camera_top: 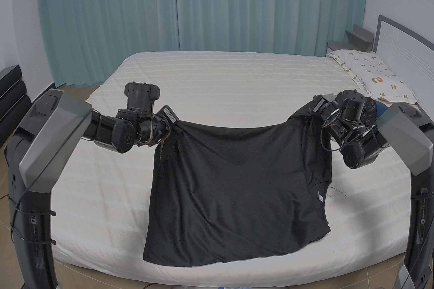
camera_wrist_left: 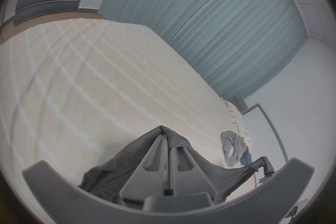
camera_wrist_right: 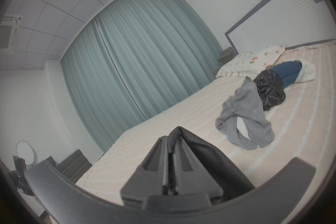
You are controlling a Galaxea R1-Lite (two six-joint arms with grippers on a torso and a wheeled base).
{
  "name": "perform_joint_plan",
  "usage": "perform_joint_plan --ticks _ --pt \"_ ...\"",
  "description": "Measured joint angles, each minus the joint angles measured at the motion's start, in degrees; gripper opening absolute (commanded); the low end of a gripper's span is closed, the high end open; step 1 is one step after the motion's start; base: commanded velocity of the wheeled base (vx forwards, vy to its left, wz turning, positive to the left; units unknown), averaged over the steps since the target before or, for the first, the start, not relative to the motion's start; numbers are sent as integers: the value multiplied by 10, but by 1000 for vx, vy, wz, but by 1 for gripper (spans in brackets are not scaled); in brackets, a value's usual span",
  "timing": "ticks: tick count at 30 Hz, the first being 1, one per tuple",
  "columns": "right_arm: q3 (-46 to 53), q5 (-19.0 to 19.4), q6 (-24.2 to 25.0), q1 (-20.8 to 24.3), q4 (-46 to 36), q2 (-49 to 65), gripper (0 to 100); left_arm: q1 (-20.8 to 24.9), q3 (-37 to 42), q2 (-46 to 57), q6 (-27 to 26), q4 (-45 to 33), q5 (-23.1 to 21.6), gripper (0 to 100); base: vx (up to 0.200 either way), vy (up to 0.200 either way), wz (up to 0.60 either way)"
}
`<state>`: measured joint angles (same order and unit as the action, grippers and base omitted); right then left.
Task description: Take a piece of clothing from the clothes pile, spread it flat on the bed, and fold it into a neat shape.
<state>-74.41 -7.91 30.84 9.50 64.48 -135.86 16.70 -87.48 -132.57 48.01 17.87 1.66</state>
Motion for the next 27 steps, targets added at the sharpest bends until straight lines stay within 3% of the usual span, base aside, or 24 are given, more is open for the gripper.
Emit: perform_joint_plan --ticks 1,2,13,18,27 --pt "-5 -1 0 0 1 -13 100 -1 -4 -10 0 0 0 0 0 0 0" --pt "-9 -2 0 1 2 -24 100 -1 -8 -19 1 0 0 100 0 0 0" --pt "-24 2 4 -4 -2 -131 100 -6 -45 -106 7 -40 23 100 0 0 0" --pt "-6 2 34 -28 -11 -132 100 -24 -42 -115 10 -69 25 100 0 0 0" --pt "120 65 96 -47 -16 -51 100 -39 43 -62 26 -89 -32 100 0 0 0"
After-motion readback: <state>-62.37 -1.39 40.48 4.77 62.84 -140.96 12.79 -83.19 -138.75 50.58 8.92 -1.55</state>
